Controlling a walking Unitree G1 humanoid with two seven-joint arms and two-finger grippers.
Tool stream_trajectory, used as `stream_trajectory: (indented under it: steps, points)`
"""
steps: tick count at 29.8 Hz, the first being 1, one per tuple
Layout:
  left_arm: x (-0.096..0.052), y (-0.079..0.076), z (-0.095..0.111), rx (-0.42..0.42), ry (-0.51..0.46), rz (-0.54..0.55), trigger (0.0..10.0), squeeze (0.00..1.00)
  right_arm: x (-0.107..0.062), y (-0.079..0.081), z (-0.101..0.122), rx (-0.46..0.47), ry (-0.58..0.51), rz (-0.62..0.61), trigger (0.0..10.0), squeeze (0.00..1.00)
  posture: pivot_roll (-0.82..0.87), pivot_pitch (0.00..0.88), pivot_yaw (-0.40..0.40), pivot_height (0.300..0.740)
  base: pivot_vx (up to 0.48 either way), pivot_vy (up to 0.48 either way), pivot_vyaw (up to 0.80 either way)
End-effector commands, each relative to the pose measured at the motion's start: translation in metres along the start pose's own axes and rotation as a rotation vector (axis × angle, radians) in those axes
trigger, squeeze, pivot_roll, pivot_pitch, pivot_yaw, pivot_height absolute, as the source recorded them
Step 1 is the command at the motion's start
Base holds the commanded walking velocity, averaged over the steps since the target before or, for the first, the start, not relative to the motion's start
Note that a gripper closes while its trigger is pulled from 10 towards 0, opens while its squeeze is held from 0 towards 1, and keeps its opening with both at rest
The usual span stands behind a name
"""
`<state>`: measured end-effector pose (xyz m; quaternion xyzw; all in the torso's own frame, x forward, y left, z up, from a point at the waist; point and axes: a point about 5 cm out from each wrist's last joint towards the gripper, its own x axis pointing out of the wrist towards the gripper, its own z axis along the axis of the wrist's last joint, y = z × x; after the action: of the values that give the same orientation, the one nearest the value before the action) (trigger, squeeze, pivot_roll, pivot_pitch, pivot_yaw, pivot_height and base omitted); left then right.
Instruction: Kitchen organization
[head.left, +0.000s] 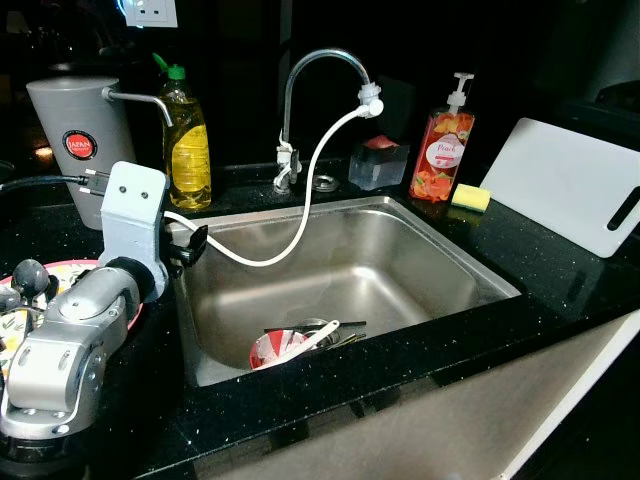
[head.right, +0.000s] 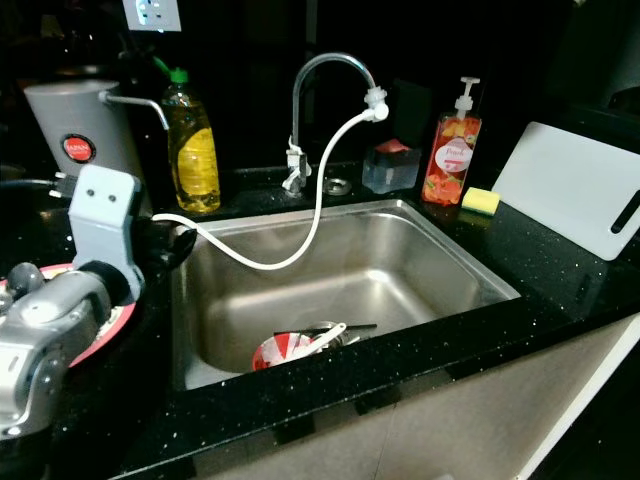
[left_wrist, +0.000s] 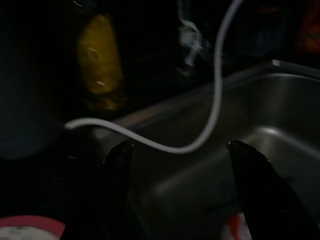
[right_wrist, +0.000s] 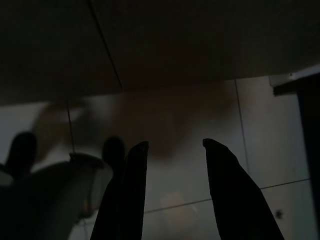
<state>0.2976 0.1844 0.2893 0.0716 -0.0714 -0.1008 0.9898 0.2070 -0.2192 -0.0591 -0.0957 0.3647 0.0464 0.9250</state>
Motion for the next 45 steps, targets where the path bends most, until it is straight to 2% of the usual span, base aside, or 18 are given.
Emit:
stream_trajectory:
  steps: [1, 6, 11, 15, 18, 25, 29, 33, 38, 43, 45]
  points:
    - [-0.005, -0.001, -0.009, -0.030, 0.031, 0.018, 10.0, 0.00, -0.003, 0.001, -0.006, 0.064, -0.006, -0.022, 10.0, 0.00, -0.05, 0.064, -0.015, 0.740, 0.000, 0.000, 0.00]
    - [-0.010, 0.006, -0.013, -0.053, 0.047, 0.057, 10.0, 0.00, -0.001, 0.005, -0.002, 0.065, -0.016, -0.007, 10.0, 0.00, -0.05, 0.055, -0.017, 0.740, 0.000, 0.000, 0.00]
    - [-0.016, 0.005, -0.019, -0.022, 0.084, 0.060, 10.0, 0.00, 0.002, 0.013, 0.003, 0.057, -0.026, 0.015, 10.0, 0.00, -0.03, 0.042, -0.018, 0.740, 0.000, 0.000, 0.00]
    - [-0.026, 0.007, -0.034, 0.009, 0.177, 0.100, 10.0, 0.00, 0.004, 0.026, 0.004, 0.044, -0.026, 0.060, 10.0, 0.00, -0.01, 0.048, -0.035, 0.740, 0.000, 0.000, 0.00]
    - [-0.029, 0.007, -0.040, 0.016, 0.210, 0.103, 10.0, 0.00, 0.004, 0.029, 0.005, 0.034, -0.028, 0.074, 10.0, 0.00, -0.01, 0.051, -0.033, 0.740, 0.000, 0.000, 0.00]
    - [-0.031, 0.012, -0.049, 0.010, 0.237, 0.123, 10.0, 0.00, 0.006, 0.024, 0.011, 0.025, -0.045, 0.067, 10.0, 0.00, -0.01, 0.059, -0.040, 0.740, 0.000, 0.000, 0.00]
    - [-0.030, 0.014, -0.047, -0.003, 0.210, 0.128, 10.0, 0.00, 0.006, 0.025, 0.012, 0.024, -0.050, 0.067, 10.0, 0.00, -0.01, 0.062, -0.034, 0.740, 0.000, 0.000, 0.00]
    - [-0.029, 0.013, -0.044, -0.015, 0.187, 0.121, 10.0, 0.00, 0.006, 0.026, 0.013, 0.025, -0.051, 0.070, 10.0, 0.00, -0.01, 0.052, -0.036, 0.740, 0.000, 0.000, 0.00]
    - [-0.029, 0.006, -0.053, -0.042, 0.198, 0.118, 10.0, 0.00, 0.009, 0.032, 0.020, 0.015, -0.073, 0.091, 10.0, 0.00, -0.02, 0.018, -0.038, 0.740, 0.000, 0.000, 0.00]
    - [-0.025, 0.002, -0.050, -0.043, 0.183, 0.104, 10.0, 0.00, 0.011, 0.021, 0.031, 0.014, -0.095, 0.065, 10.0, 0.00, -0.03, 0.008, -0.038, 0.740, 0.000, 0.000, 0.00]
    - [-0.023, 0.004, -0.047, -0.046, 0.172, 0.102, 10.0, 0.00, 0.013, 0.010, 0.042, 0.015, -0.121, 0.031, 10.0, 0.00, -0.03, 0.007, -0.040, 0.740, 0.000, 0.000, 0.00]
